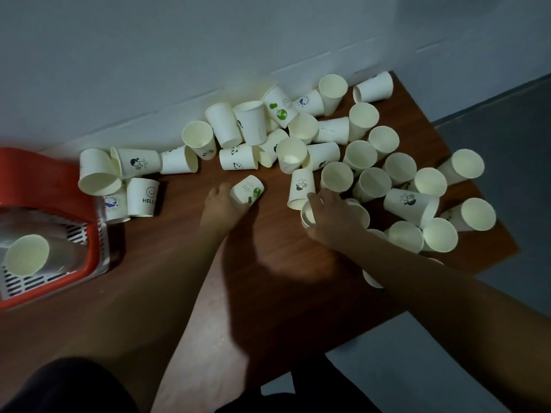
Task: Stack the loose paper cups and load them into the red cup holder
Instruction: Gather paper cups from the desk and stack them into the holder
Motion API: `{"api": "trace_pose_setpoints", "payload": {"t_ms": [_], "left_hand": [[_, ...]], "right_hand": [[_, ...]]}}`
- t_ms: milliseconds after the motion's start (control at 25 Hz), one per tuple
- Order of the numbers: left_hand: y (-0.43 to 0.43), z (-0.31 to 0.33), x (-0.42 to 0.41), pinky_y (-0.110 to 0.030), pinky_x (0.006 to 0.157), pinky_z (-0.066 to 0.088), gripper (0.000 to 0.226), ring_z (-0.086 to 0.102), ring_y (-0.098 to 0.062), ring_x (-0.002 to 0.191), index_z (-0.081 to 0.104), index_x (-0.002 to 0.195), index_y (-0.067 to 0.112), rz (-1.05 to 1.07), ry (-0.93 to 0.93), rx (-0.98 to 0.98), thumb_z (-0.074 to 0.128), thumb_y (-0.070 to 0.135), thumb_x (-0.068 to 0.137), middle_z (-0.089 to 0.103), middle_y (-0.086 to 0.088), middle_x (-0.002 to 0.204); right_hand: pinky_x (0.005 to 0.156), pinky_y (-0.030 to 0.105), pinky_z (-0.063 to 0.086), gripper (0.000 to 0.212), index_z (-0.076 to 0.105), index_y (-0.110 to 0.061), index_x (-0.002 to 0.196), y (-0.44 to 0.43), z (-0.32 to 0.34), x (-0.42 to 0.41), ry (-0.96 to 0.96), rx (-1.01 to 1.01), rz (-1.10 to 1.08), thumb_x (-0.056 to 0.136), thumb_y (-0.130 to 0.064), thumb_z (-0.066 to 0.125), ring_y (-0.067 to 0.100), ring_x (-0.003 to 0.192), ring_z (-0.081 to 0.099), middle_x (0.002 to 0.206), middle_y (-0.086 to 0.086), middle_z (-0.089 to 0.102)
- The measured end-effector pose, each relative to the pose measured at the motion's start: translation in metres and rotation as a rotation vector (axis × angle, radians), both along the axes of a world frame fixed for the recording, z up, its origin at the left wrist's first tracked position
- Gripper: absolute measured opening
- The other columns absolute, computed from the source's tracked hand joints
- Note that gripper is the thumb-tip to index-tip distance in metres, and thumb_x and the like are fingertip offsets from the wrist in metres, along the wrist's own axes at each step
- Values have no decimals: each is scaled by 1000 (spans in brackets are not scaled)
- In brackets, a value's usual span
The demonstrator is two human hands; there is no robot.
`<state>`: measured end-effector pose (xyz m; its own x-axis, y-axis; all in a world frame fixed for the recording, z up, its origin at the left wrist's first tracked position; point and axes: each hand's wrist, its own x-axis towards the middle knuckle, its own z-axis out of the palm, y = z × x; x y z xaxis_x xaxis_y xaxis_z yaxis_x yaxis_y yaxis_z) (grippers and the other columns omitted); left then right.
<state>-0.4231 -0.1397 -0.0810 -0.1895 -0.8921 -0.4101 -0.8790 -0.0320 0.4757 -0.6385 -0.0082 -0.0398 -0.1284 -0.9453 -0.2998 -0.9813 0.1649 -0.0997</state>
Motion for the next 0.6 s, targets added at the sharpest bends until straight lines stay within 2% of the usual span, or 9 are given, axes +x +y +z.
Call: {"api": "trace_pose_setpoints", "payload": {"t_ms": [80,200,360,440,520,600], "left_hand": [[3,11,6,-45,104,41,71,44,-32,129,40,139,11,48,58,-12,75,35,82,44,-15,138],[12,28,27,-38,98,43,70,44,-29,126,39,137,7,116,177,-27,74,31,82,41,-14,137],[25,56,89,-28,89,39,62,48,-20,112,43,130,17,160,292,-46,75,38,82,38,-4,126],[30,74,129,-30,94,43,67,48,-17,111,44,131,19,168,321,-72,78,42,79,41,-3,128],[36,94,173,-37,97,49,72,53,-16,112,45,129,19,216,374,-108,79,51,74,48,0,128],[44,115,221,-40,91,54,68,60,-16,107,49,121,21,272,420,-178,79,56,70,57,0,121]], "right_hand": [[92,40,47,65,38,-10,139,-1,4,7,-20,8,24,85,-32,64,31,122,46,132,16,47],[88,39,48,59,45,-9,129,-7,20,23,-121,-39,16,82,-36,67,29,112,52,123,14,52],[76,32,45,54,53,-8,115,-25,48,70,-275,-104,13,74,-36,75,26,99,57,109,9,56],[81,34,46,56,53,-9,117,-36,58,102,-330,-115,33,73,-36,75,26,104,55,112,8,55],[92,36,43,64,48,-10,129,-47,71,140,-367,-76,53,76,-37,73,26,115,49,123,8,51],[95,36,41,66,44,-12,134,-55,84,183,-392,-55,89,78,-36,72,26,120,46,128,8,48]]}}
